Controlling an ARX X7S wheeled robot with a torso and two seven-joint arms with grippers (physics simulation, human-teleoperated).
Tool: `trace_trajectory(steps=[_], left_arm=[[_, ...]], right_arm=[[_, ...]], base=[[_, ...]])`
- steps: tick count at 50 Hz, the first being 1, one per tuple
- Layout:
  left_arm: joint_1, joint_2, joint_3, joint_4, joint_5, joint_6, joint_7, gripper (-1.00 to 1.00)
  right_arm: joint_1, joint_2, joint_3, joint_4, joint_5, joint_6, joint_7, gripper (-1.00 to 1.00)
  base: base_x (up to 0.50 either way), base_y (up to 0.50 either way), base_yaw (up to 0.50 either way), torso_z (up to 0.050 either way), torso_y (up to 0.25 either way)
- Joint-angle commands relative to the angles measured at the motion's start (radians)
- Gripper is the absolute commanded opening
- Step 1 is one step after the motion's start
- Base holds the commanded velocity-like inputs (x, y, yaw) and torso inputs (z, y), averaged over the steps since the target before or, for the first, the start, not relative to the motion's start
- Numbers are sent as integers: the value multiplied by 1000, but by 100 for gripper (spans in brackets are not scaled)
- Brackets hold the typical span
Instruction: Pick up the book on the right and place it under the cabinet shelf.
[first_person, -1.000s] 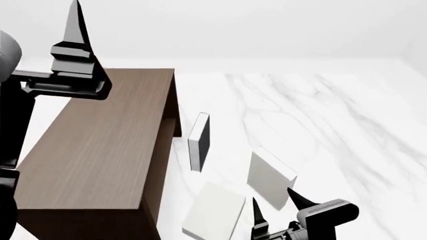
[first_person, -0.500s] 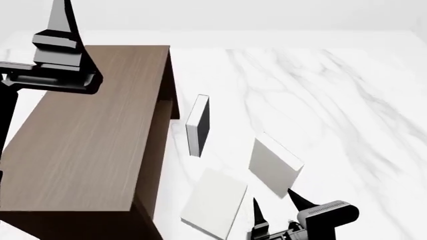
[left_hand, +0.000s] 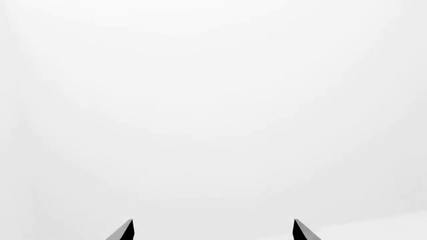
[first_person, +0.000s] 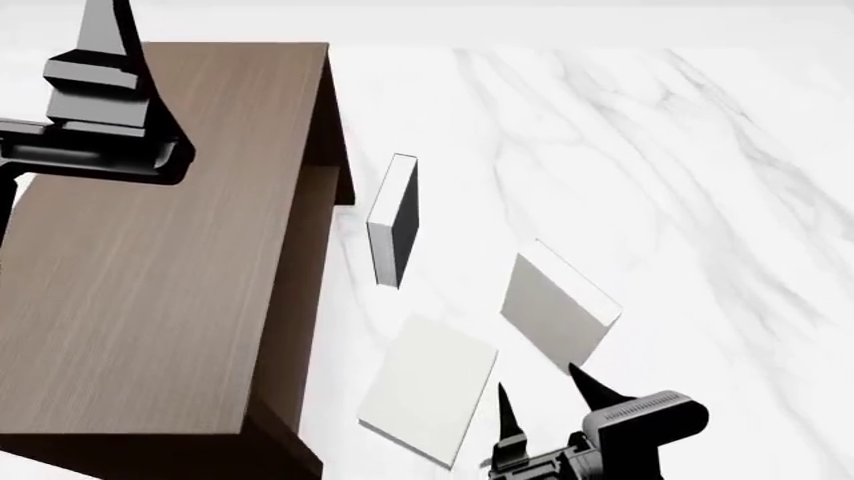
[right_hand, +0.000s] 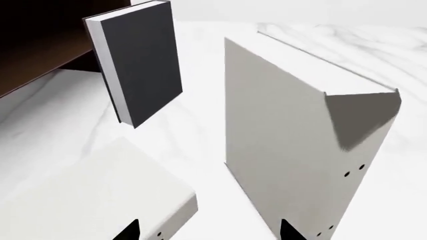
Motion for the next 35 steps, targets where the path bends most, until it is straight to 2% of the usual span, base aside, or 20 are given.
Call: trace_trajectory(steps=[1,9,35], left_arm=[[-55,-32,6,-7,-95,3,-74,100],[-88,-49,22,-13,-148,7,-117,100],[-99,-68,42,-14,-165,23,-128,100]], right_arm=[[15,-9,-3,17,-13,-7,15,100],[17,-15,3,42,-20,-12,31,100],[58,-48,-46,170,-136,-46,96,100]], base=[[0,0,0,0,0],[0,0,0,0,0],[0,0,0,0,0]])
